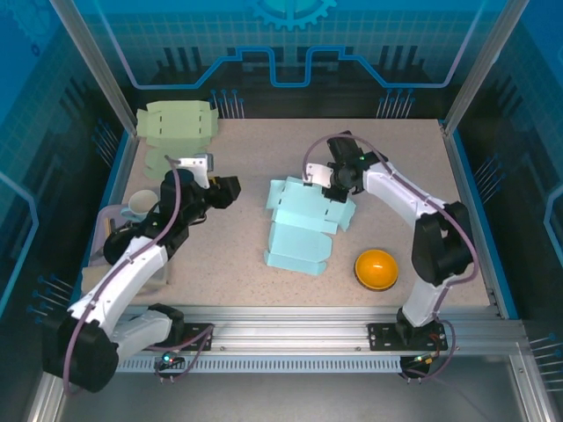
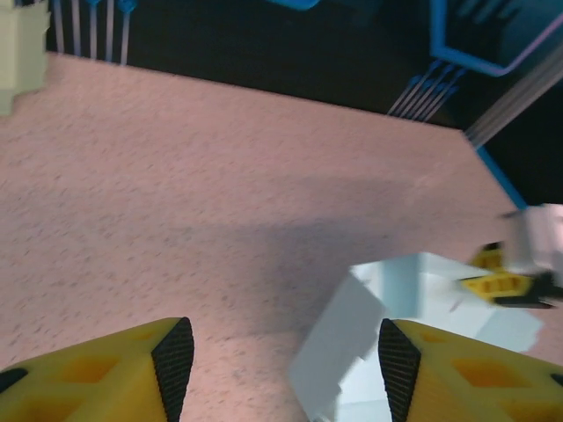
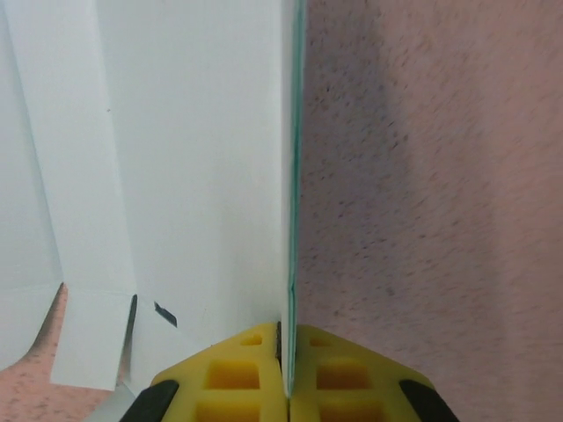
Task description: Fold the paper box
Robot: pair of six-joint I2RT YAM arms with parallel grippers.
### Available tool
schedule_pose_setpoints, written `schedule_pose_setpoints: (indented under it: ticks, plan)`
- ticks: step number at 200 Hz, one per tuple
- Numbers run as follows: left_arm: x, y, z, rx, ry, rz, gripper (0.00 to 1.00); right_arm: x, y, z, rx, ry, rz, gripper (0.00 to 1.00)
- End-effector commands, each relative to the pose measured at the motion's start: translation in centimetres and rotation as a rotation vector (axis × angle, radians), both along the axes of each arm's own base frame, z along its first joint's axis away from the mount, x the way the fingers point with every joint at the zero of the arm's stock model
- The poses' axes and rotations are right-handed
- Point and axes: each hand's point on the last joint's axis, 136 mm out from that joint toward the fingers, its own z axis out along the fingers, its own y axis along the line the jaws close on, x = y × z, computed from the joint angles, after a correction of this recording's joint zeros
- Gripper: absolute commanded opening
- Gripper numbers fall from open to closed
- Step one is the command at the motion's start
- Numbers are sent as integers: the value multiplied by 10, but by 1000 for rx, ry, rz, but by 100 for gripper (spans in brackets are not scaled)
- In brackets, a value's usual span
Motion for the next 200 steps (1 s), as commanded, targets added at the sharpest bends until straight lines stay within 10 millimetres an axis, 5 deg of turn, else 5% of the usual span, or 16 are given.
schedule_pose_setpoints:
  ticks: [1, 46, 104, 200]
  plan:
    - [2, 0, -36, 28, 65, -10, 61, 35, 8, 47, -34, -326, 72, 0]
    - [-4, -26, -62, 10, 51, -134, 59, 33, 20, 53, -103, -458, 228, 0]
    - [-3, -46, -92, 93, 99, -213, 56, 25, 32, 18, -156, -419, 328, 0]
    - [-7, -82, -118, 120, 116, -363, 53, 25, 38, -9, -150, -433, 358, 0]
